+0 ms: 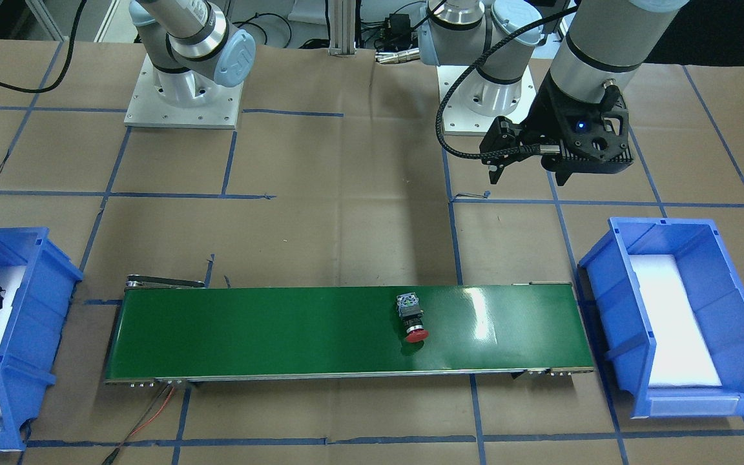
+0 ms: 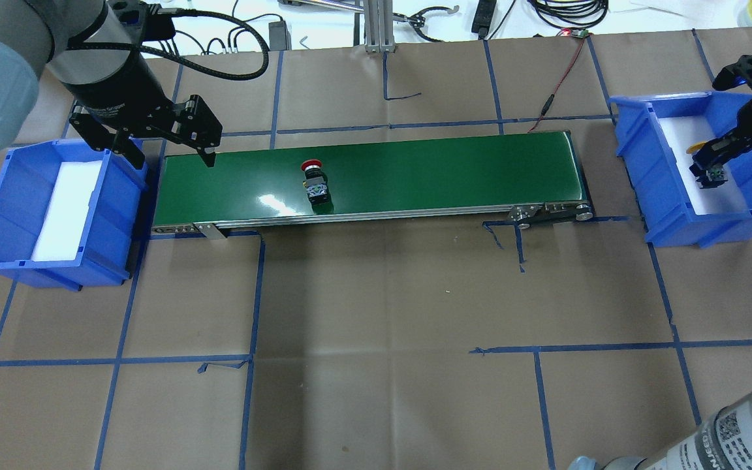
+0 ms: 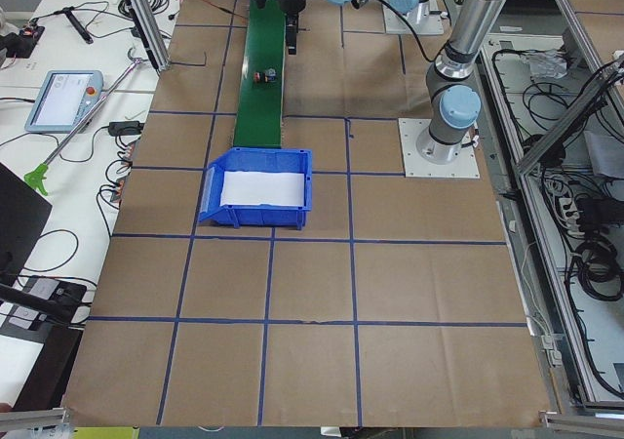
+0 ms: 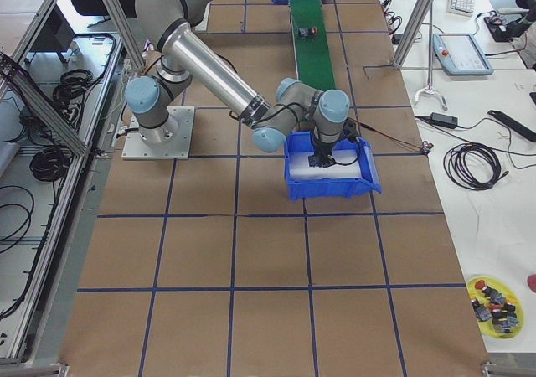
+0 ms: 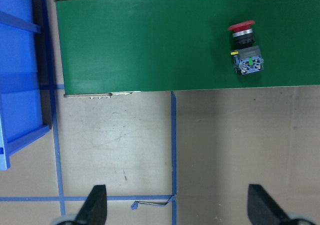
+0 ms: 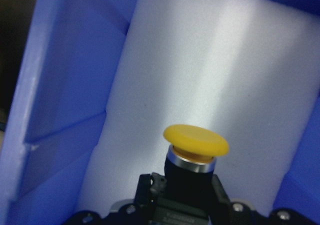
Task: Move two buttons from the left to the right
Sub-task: 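Lower the yellow button into the blue bin and open the right gripper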
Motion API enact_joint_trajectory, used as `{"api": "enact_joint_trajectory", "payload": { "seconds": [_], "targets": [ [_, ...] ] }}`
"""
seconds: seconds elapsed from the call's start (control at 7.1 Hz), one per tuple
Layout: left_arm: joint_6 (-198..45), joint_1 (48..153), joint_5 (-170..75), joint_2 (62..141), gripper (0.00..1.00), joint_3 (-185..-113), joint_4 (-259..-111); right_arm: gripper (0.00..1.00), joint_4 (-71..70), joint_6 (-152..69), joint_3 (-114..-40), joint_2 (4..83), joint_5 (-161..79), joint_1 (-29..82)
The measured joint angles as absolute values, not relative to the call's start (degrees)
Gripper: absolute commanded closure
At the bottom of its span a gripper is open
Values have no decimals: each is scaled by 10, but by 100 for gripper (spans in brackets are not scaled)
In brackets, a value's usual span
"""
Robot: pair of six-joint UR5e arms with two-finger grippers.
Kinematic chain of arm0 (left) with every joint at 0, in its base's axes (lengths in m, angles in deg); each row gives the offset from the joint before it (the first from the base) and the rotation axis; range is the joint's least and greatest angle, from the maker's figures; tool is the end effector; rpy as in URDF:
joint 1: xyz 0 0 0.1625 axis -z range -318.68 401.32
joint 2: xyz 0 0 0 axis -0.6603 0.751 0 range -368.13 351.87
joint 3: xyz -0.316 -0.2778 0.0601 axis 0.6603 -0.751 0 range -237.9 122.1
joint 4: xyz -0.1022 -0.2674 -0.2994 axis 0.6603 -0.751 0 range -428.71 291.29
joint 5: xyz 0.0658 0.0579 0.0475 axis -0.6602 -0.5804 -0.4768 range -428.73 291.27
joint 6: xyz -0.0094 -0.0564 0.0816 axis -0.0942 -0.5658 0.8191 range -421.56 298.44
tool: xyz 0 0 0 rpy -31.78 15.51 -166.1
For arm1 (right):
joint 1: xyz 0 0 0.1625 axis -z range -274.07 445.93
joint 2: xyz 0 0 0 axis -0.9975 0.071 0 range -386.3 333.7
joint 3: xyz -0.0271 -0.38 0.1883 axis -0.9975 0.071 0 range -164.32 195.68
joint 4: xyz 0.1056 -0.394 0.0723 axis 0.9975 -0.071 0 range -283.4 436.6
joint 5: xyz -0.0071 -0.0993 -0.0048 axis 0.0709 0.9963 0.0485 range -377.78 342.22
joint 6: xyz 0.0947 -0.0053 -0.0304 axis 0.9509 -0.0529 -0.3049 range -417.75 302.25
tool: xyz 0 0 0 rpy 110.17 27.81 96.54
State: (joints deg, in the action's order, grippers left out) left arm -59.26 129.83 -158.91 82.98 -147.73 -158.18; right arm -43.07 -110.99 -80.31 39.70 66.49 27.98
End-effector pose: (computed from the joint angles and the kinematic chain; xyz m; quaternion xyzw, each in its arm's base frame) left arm -0.1199 -0.5026 0.4806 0.0071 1.0000 0.0037 0.0015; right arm -0.2033 -0.5944 0.2551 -0.1835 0.9817 -0.0319 0.0387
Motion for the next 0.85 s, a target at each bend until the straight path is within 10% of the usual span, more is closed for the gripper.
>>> {"api": "enact_joint_trajectory", "payload": {
  "seconds": [0.28,0.42,0.56,0.85],
  "targets": [
    [-593,1298,-1589,830,0,-1477,-1582,94,-455,-1112,-824,393,668,282],
    [-594,1298,-1589,829,0,-1477,-1582,68,-457,-1112,-831,391,670,285],
    [-594,1298,-1589,829,0,-1477,-1582,11,-458,-1110,-836,390,674,287],
    [-594,1298,-1589,829,0,-1477,-1582,1,-456,-1106,-838,387,671,288]
  ]
}}
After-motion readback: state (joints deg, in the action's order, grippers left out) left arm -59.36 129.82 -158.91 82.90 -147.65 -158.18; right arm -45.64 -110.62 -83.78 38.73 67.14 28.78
